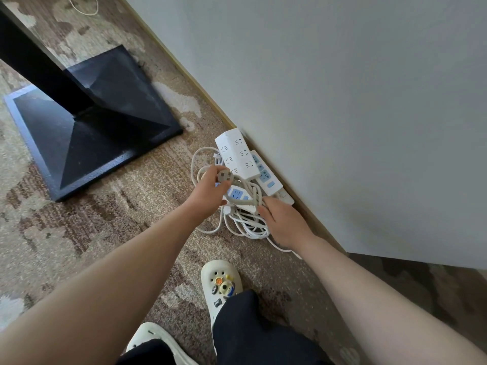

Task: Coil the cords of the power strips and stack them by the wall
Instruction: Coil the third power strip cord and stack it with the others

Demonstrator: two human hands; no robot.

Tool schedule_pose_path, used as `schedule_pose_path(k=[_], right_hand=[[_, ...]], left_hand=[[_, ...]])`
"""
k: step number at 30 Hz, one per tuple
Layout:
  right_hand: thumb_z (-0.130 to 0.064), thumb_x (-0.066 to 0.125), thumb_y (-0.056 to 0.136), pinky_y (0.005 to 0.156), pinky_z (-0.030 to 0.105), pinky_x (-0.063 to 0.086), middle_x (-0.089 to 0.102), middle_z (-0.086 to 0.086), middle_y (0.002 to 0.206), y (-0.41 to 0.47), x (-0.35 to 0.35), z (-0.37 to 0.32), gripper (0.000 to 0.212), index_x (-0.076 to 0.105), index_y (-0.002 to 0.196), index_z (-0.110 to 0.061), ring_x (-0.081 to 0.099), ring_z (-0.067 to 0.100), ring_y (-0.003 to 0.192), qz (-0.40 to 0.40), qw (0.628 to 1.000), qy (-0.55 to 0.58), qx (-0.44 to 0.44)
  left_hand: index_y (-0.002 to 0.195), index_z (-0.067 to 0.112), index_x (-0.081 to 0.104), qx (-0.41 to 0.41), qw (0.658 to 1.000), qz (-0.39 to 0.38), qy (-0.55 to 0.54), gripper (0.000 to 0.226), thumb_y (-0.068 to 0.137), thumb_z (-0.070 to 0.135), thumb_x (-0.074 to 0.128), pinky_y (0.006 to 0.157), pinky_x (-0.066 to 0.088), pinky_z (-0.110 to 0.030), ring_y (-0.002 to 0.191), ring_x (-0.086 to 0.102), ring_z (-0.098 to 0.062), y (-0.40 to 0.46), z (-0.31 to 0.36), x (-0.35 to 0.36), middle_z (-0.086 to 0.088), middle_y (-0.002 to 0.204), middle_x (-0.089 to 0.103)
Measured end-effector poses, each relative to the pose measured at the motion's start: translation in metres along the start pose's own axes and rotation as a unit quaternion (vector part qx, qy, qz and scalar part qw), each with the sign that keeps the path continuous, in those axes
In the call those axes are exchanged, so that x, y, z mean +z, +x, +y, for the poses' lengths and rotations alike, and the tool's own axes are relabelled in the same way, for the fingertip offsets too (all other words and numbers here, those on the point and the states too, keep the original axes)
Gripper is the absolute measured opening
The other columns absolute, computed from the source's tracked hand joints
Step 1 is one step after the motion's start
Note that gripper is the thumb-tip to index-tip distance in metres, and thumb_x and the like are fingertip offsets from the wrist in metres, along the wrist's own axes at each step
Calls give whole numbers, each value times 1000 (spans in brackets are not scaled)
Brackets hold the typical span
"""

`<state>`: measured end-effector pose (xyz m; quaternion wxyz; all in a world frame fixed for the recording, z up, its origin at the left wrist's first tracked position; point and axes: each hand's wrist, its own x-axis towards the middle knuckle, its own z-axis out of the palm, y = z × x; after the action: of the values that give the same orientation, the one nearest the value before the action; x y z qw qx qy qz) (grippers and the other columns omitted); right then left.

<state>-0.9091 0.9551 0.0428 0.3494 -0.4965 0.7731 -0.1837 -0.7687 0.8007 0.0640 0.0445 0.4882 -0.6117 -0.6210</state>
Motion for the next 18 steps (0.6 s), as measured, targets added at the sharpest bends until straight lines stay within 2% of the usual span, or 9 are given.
schedule_pose_path(k=[3,6,8,11,13,16,18], right_hand=[[-31,39,105,52,28,26,46,-10,68,15,9,-14,34,36,72,-35,43,7,60,3,1000,-9,-5],[-33,41,105,51,30,25,47,-8,66,28,17,-21,35,39,70,-30,44,8,59,-20,1000,-13,-14],[-38,38,105,52,32,28,48,-8,66,34,21,-18,33,47,77,-22,45,10,58,-32,998,-45,-19],[-43,31,106,55,36,30,45,-7,67,43,32,-10,31,44,90,-19,43,18,59,-51,991,-127,-6],[-42,28,107,54,36,30,44,-7,67,52,39,-7,30,42,91,-21,45,20,61,-45,990,-134,4],[-40,28,107,51,33,29,48,-9,71,68,46,-3,28,43,90,-24,52,18,65,-20,990,-142,8],[-39,29,107,55,31,31,53,-7,85,82,52,-1,29,51,97,-22,56,21,80,-6,986,-164,9]], left_hand=[[125,23,49,-19,998,50,-18,27,98,19,52,82,58,-46,97,64,-25,5,-11,2,-1,113,58],[118,21,52,-31,992,119,29,21,97,21,56,76,59,-46,85,68,-23,13,-24,-7,3,100,61],[108,20,53,-26,990,127,64,13,96,23,57,75,59,-47,84,67,-26,20,-31,-16,0,98,62],[106,20,53,-35,987,142,70,10,96,22,57,74,59,-47,82,66,-24,33,-40,-23,-1,99,61],[109,20,53,-40,986,150,67,14,95,20,58,74,59,-43,83,65,-20,44,-44,-22,-1,101,61],[123,21,51,-39,986,142,80,31,94,18,60,70,58,-35,83,64,-16,62,-48,-21,1,104,62],[129,22,48,-38,987,126,88,38,93,19,62,68,57,-33,84,64,-16,73,-51,-24,4,103,62]])
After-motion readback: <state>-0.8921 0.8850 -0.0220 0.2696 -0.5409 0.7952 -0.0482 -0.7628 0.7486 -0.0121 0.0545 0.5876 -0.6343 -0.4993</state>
